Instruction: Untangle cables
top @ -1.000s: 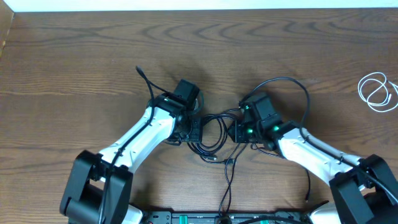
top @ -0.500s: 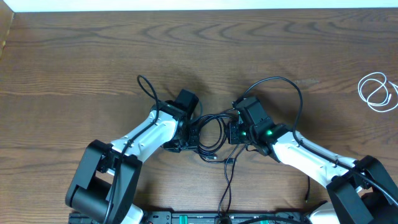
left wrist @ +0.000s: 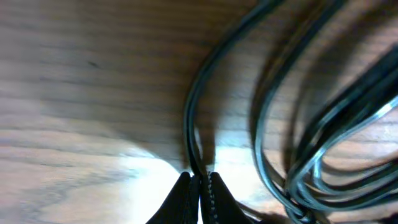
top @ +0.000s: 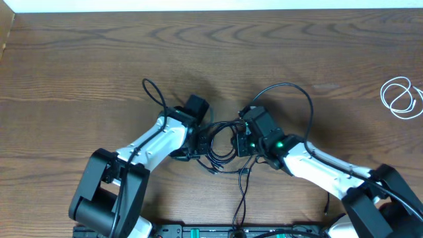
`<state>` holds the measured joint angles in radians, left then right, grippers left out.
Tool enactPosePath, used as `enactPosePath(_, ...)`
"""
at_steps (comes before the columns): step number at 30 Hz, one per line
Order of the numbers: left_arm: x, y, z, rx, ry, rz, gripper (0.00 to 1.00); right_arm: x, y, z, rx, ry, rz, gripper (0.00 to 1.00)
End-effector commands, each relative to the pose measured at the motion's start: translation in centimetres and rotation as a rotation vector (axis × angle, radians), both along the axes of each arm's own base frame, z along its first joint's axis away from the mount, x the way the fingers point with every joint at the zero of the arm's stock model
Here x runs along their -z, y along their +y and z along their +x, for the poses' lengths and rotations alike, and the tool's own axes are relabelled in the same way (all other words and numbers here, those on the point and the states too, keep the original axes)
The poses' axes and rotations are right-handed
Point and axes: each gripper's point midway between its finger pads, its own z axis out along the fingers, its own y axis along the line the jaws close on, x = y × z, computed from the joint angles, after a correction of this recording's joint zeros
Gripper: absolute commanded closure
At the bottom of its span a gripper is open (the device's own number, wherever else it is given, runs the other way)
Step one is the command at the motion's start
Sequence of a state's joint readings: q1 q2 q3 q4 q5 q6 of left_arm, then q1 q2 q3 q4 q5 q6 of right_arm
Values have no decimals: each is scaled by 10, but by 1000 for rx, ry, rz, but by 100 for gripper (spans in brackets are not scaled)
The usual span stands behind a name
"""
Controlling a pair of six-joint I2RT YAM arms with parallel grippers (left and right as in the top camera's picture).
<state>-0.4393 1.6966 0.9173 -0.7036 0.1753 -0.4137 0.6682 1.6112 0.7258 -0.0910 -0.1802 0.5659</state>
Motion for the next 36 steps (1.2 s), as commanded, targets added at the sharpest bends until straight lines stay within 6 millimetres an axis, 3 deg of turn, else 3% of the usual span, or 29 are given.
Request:
enactPosePath(1, -5, 15, 19, 18, -43, 27, 92, 15, 5, 0, -11, 14, -24, 74)
enactPosePath(7, -14, 74, 60, -89, -181, 232, 93, 51, -6, 2, 29, 52, -100, 78)
enactPosePath(10, -15, 82, 72, -137, -213, 215, 92, 63, -20, 11, 90, 23, -171, 82)
enactPosePath(12, -13, 66, 67, -145, -168, 91, 92, 66, -30, 18, 124, -4, -216, 83)
enactPosePath(14, -15, 34, 54, -129, -86, -101, 92, 65, -33, 22, 138, -19, -223, 82)
enactPosePath(16, -20, 14, 42, -91, -31, -225, 83, 64, -30, 25, 138, -29, -213, 81)
enactPosePath(17, -22, 9, 37, -89, -10, -250, 83, 63, -30, 25, 138, -31, -211, 81)
enactPosePath(20, -17, 7, 27, -77, 17, -243, 72, 63, -30, 25, 138, -30, -211, 80)
enactPosePath(22, -14, 7, 24, -72, 21, -236, 59, 64, -30, 24, 137, -27, -213, 80)
enactPosePath(29, -12, 3, 37, -67, -32, -252, 58, 64, -29, 23, 132, -22, -206, 80)
enactPosePath(32, -10, 1, 35, -62, -33, -252, 45, 64, -27, 22, 126, -16, -196, 80)
enactPosePath(36, -1, 4, 29, -75, -29, -196, 44, 64, -27, 22, 125, -15, -195, 79)
